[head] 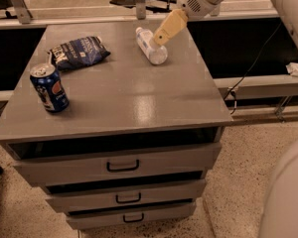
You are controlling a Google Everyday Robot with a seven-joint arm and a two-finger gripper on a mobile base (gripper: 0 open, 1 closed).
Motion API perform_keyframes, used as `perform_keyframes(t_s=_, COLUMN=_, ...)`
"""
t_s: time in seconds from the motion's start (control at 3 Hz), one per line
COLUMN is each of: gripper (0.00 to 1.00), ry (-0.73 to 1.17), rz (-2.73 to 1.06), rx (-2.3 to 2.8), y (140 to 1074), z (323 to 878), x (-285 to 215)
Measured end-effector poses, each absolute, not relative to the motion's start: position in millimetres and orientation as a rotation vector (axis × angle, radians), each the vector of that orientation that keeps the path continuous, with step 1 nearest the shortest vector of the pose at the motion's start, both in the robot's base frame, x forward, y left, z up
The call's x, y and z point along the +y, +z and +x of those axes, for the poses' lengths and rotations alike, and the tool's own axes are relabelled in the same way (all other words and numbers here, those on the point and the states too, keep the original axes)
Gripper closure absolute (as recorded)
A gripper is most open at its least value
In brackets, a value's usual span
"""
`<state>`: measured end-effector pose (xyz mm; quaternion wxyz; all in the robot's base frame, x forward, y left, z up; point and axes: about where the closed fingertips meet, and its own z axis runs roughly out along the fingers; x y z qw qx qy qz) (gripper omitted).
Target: Place blue plastic bottle upright
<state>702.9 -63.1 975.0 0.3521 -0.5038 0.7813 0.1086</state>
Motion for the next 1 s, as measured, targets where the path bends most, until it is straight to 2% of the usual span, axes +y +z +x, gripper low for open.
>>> perform_keyframes(t_s=1.0, gripper=0.0, ry=0.58, rz=-0.8, rx=2.17, y=932, z=811, x=-7)
